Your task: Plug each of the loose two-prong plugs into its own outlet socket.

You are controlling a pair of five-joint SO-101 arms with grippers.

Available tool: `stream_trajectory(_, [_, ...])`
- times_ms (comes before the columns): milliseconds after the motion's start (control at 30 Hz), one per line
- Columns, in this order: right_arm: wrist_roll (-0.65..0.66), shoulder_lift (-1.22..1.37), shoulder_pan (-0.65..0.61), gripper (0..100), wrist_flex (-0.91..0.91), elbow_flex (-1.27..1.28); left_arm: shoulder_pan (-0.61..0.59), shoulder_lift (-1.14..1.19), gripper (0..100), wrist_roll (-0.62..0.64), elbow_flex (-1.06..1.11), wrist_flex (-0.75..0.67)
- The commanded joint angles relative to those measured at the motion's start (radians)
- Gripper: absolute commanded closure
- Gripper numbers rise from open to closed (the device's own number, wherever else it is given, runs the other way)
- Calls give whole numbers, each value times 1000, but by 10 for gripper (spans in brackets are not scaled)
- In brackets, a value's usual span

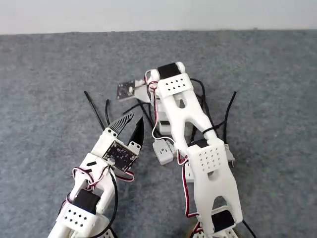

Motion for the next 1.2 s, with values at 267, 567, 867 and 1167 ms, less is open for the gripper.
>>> stream_trajectory(267, [-58,-154,-4,805,45,-140,0,3,912,11,-35,0])
stream_trajectory(567, [-121,-318,-1,805,45,-140,-5,3,912,11,-35,0])
stream_trajectory(867, [-284,-570,41,807,47,-133,-6,3,912,11,-35,0])
stream_trajectory(1167, [-497,-990,122,807,45,302,-23,-2,912,11,-35,0])
